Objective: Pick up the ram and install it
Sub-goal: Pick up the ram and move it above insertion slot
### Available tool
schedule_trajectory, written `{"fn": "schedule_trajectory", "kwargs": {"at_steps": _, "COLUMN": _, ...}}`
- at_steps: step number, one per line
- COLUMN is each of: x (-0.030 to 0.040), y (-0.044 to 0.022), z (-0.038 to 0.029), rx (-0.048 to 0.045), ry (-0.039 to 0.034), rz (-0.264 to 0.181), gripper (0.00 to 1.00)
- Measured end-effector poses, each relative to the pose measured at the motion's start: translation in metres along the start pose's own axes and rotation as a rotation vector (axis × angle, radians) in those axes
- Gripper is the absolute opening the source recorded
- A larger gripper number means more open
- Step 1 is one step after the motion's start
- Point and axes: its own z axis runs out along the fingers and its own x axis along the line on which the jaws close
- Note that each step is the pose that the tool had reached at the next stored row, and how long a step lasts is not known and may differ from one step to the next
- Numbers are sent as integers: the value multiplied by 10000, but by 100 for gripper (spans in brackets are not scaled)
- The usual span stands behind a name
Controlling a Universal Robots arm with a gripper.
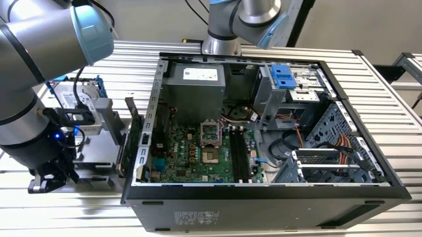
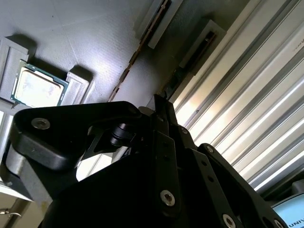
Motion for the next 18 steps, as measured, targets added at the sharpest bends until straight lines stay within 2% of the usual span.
{"fn": "schedule_trajectory", "kwargs": {"at_steps": 4, "x": 1, "y": 0, "z": -22, "rx": 1, "ry": -1, "rz": 1, "gripper": 0}}
{"fn": "schedule_trajectory", "kwargs": {"at_steps": 18, "x": 3, "y": 0, "z": -212, "rx": 0, "ry": 0, "rz": 1, "gripper": 0}}
